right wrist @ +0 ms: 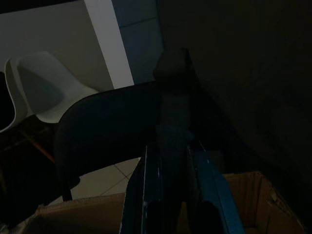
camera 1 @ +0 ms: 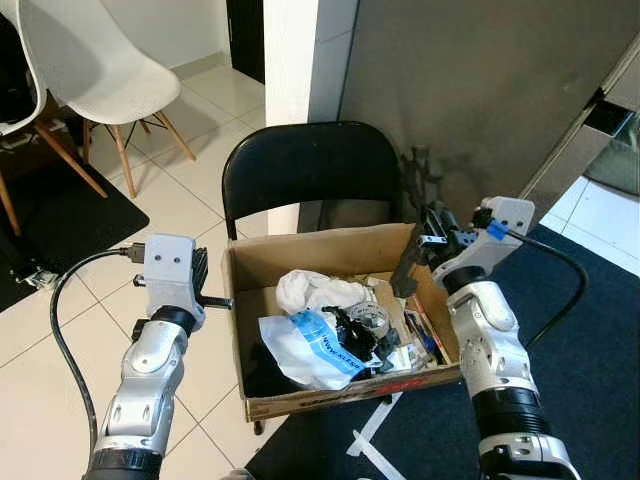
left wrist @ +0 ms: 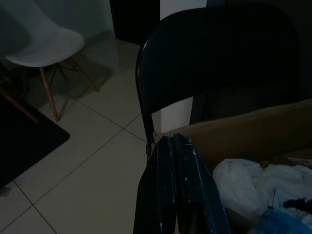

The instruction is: Picking trash to rubbish bin

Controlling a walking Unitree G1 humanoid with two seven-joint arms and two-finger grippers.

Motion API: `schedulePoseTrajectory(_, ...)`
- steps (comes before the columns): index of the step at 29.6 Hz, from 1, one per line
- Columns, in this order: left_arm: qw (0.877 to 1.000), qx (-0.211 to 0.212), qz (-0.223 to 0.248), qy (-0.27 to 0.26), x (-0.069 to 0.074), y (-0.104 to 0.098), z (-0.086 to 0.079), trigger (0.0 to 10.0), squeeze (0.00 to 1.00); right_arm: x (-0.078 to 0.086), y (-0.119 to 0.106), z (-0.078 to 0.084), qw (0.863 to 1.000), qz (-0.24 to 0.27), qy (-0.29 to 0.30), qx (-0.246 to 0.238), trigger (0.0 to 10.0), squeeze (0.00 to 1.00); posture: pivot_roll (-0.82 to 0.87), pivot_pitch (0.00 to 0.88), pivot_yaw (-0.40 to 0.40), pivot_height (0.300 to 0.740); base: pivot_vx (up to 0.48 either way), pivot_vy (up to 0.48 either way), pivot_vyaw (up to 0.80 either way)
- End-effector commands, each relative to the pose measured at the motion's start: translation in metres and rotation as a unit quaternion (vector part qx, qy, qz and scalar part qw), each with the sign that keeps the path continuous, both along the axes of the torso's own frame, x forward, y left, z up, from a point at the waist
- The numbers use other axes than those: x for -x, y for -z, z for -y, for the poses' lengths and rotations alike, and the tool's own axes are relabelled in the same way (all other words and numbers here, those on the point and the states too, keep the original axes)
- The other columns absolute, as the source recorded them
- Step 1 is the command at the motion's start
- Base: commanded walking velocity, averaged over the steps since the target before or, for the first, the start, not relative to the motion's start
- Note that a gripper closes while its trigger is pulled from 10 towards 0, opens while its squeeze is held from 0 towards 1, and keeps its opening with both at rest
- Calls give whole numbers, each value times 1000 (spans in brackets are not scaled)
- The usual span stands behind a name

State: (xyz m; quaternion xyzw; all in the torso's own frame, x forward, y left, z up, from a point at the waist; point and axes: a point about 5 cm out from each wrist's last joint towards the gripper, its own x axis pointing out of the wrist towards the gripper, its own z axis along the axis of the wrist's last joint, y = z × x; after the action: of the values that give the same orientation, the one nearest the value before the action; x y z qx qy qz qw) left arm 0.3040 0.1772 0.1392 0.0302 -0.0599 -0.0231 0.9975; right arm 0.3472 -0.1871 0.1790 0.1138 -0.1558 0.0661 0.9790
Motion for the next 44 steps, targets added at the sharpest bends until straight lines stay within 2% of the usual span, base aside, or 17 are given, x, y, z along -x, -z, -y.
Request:
schedulePoseTrajectory(1,1000,-4,-18,3,3,8,-1,10000,0,4,5,1,1000,-7,1,-2,10000,0,35,126,-11,740,0,0,0)
schedulePoseTrajectory(8,1000,0,-19,6,1,7,2,10000,0,4,6,1,1000,-9,0,-1,10000,0,33,135,-10,740,0,412,0)
schedulePoseTrajectory(22,1000,-1,-13,4,3,7,1,10000,0,5,7,-2,1000,-11,-5,0,10000,0,35,140,-13,740,0,0,0)
schedulePoseTrajectory(30,1000,-20,-16,-5,3,7,-2,10000,0,6,8,-1,1000,-12,-4,2,10000,0,35,142,-12,740,0,0,0)
schedulePoseTrajectory(40,1000,-16,-16,-11,3,7,-3,10000,0,6,8,0,1000,-13,-3,2,10000,0,34,142,-11,740,0,-480,0)
schedulePoseTrajectory(42,1000,3,-15,-7,3,7,-3,10000,0,6,8,0,1000,-13,-2,1,10000,0,33,142,-11,740,0,0,0)
schedulePoseTrajectory(44,1000,-4,-15,-9,2,7,-3,10000,0,6,7,1,1000,-13,-2,1,10000,0,32,143,-11,740,0,0,0)
